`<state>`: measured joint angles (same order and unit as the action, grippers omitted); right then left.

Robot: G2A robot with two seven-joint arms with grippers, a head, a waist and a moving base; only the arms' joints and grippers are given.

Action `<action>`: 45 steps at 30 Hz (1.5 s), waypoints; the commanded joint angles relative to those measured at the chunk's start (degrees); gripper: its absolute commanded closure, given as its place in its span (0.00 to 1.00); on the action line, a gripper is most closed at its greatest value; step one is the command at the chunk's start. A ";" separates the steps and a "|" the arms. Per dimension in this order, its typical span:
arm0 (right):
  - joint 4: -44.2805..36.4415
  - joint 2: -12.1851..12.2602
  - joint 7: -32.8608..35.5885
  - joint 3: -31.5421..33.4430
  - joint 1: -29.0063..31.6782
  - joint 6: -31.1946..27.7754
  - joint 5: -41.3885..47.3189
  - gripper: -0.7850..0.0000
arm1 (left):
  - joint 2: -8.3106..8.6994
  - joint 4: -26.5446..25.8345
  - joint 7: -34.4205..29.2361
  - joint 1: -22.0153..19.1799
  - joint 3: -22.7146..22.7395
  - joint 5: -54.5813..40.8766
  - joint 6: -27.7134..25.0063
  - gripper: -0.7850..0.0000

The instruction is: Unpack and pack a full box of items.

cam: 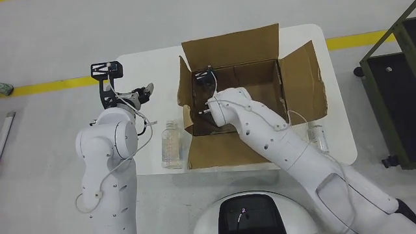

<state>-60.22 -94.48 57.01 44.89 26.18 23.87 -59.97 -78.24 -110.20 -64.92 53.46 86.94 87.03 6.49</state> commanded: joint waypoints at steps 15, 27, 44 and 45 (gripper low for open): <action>-41.68 6.76 -10.65 35.63 32.17 -9.76 27.87 1.00 | 0.00 0.00 0.00 0.00 0.00 0.00 0.00 0.00; -38.50 6.58 -16.45 38.84 35.01 -14.19 43.35 1.00 | 0.00 0.00 0.00 0.00 0.00 0.00 0.00 0.00; -43.83 6.56 -20.61 48.18 39.02 -20.73 77.21 1.00 | 0.00 0.00 0.00 0.00 0.00 0.00 0.00 0.00; -44.31 6.60 -20.69 49.25 39.56 -21.05 80.09 1.00 | 0.00 0.00 0.00 0.00 0.00 0.00 0.00 0.00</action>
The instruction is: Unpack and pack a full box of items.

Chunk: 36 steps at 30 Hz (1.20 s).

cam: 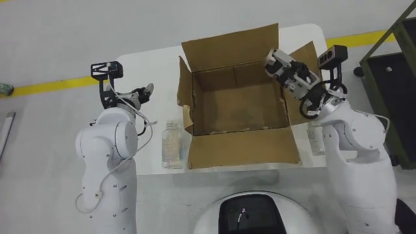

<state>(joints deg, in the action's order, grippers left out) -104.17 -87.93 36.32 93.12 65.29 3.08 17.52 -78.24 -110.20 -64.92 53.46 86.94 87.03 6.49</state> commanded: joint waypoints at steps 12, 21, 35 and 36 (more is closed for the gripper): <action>-5.16 1.35 -0.35 8.15 5.46 0.03 11.33 1.00 | 0.00 0.00 0.00 0.00 0.00 0.00 0.00 0.00; -5.16 1.35 -0.35 8.15 5.46 0.03 11.33 1.00 | 0.00 0.00 0.00 0.00 0.00 0.00 0.00 0.00; -9.64 4.88 2.81 21.48 5.98 0.01 -7.70 1.00 | 0.00 0.00 0.00 0.00 0.00 0.00 0.00 0.00; -9.82 5.22 2.97 22.70 6.30 0.43 -9.76 1.00 | 0.00 0.00 0.00 0.00 0.00 0.00 0.00 0.00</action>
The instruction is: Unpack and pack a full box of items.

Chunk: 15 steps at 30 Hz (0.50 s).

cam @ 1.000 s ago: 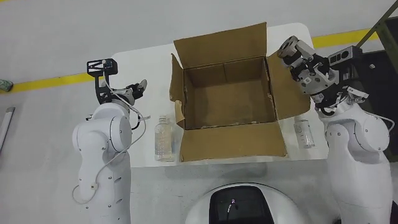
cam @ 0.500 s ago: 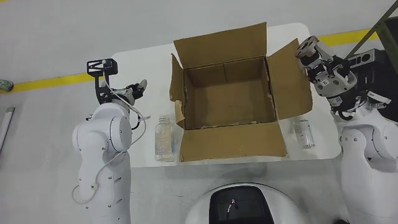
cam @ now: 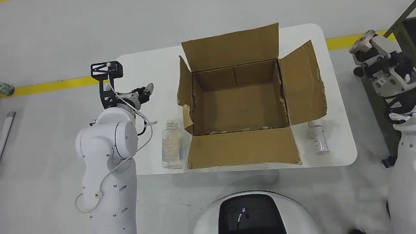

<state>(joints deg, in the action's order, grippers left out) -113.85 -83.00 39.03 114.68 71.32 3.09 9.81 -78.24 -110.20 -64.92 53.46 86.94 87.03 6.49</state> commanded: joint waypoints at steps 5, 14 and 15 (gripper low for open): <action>-1.37 2.11 3.85 5.14 2.86 2.30 -15.73 1.00 | 0.00 0.00 0.00 0.00 0.00 0.00 0.00 0.00; -3.15 4.41 10.39 3.95 7.71 1.81 -35.26 1.00 | 0.00 0.00 0.00 0.00 0.00 0.00 0.00 0.00; -3.30 4.62 10.91 3.58 8.09 1.72 -37.29 1.00 | 0.00 0.00 0.00 0.00 0.00 0.00 0.00 0.00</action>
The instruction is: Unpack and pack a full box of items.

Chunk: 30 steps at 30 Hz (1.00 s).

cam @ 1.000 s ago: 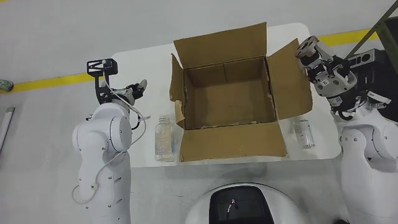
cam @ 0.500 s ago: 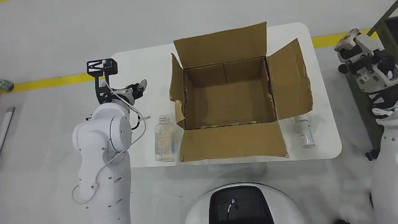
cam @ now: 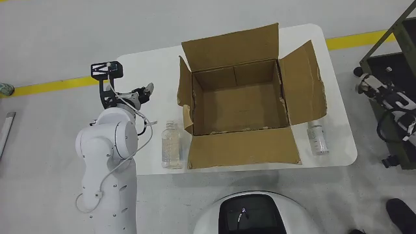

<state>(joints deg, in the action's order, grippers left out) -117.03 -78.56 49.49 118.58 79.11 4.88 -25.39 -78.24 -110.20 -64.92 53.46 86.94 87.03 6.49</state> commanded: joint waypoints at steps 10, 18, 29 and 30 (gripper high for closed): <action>-0.47 2.08 5.12 -2.62 0.61 -0.98 -13.38 1.00 | 0.00 0.00 0.00 0.00 0.00 0.00 0.00 0.00; 0.11 2.45 5.19 -3.37 0.71 -1.31 -14.05 1.00 | 0.00 0.00 0.00 0.00 0.00 0.00 0.00 0.00; -0.37 2.58 4.30 -4.90 1.17 -1.98 -15.89 1.00 | 0.00 0.00 0.00 0.00 0.00 0.00 0.00 0.00; -0.80 2.65 3.97 -5.83 0.90 -1.88 -16.41 1.00 | 0.00 0.00 0.00 0.00 0.00 0.00 0.00 0.00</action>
<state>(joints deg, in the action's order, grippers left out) -117.47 -75.99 53.74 113.62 80.17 2.96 -40.93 -78.24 -110.20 -64.92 53.46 86.94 87.03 6.49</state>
